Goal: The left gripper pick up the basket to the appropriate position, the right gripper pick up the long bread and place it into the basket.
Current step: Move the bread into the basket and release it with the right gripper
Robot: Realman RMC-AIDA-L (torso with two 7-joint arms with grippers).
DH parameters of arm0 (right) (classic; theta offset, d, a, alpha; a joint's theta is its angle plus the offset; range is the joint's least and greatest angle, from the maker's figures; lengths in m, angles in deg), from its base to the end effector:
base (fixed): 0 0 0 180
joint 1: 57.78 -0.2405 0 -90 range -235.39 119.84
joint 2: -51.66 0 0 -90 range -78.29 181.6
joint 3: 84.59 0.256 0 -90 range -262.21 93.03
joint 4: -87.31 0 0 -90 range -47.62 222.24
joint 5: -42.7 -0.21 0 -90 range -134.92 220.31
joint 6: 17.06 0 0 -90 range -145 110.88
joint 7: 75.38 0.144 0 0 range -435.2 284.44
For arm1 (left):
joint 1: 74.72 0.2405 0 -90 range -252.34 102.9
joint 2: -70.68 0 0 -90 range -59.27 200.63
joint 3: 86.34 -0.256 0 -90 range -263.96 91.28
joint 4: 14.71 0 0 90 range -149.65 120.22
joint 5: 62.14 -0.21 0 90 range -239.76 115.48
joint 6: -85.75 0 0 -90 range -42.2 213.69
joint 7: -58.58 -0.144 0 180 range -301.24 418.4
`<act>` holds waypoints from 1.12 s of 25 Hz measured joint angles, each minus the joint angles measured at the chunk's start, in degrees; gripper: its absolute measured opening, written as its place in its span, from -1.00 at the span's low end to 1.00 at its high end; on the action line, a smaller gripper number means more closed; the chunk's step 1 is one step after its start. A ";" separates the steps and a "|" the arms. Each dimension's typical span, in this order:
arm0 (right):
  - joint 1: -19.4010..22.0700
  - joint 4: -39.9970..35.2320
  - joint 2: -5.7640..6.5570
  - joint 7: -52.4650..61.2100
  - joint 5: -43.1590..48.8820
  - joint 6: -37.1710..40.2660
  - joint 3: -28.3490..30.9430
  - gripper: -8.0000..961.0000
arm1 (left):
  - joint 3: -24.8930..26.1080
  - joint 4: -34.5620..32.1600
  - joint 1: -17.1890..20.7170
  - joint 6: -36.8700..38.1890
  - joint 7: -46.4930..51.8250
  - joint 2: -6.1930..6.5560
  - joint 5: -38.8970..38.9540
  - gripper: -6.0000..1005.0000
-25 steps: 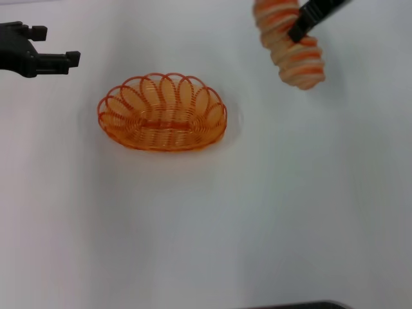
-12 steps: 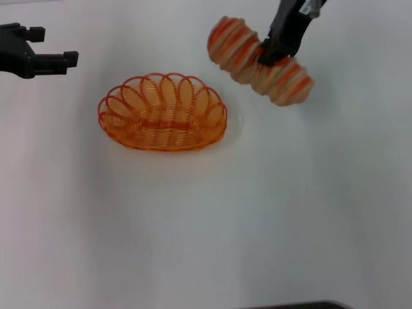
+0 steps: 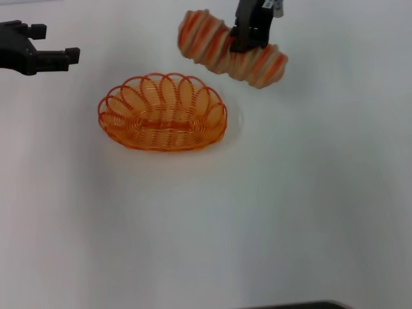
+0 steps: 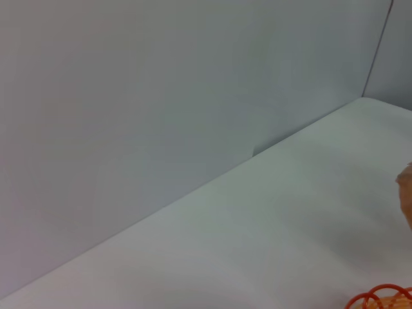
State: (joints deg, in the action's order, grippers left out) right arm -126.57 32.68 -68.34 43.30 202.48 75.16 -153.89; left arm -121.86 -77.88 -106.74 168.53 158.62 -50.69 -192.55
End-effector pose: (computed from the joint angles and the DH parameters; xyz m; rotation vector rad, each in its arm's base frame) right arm 0.0554 0.4203 -0.0149 -2.8139 0.0026 -0.8076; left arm -0.2531 0.3735 0.0691 -2.4783 -0.6978 -0.3112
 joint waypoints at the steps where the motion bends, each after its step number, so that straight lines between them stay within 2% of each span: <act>1: -0.22 0.00 -0.08 -0.02 -0.61 -0.27 -0.75 -0.73 | -0.06 0.00 0.04 0.12 -0.01 0.12 0.08 0.72; 18: -1.05 0.41 -0.72 0.60 -10.86 -9.20 -16.87 -0.74 | -1.25 -0.25 0.16 1.40 -0.04 0.31 -0.16 0.72; 28: -0.45 0.75 -0.88 0.68 -15.95 -12.95 -22.12 -0.74 | -1.34 -0.32 0.33 2.02 -0.25 0.34 -0.27 0.72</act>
State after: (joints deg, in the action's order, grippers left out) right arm -127.02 33.43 -69.21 43.98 186.53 62.22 -176.01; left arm -123.21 -78.20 -106.41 170.55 158.37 -50.34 -192.83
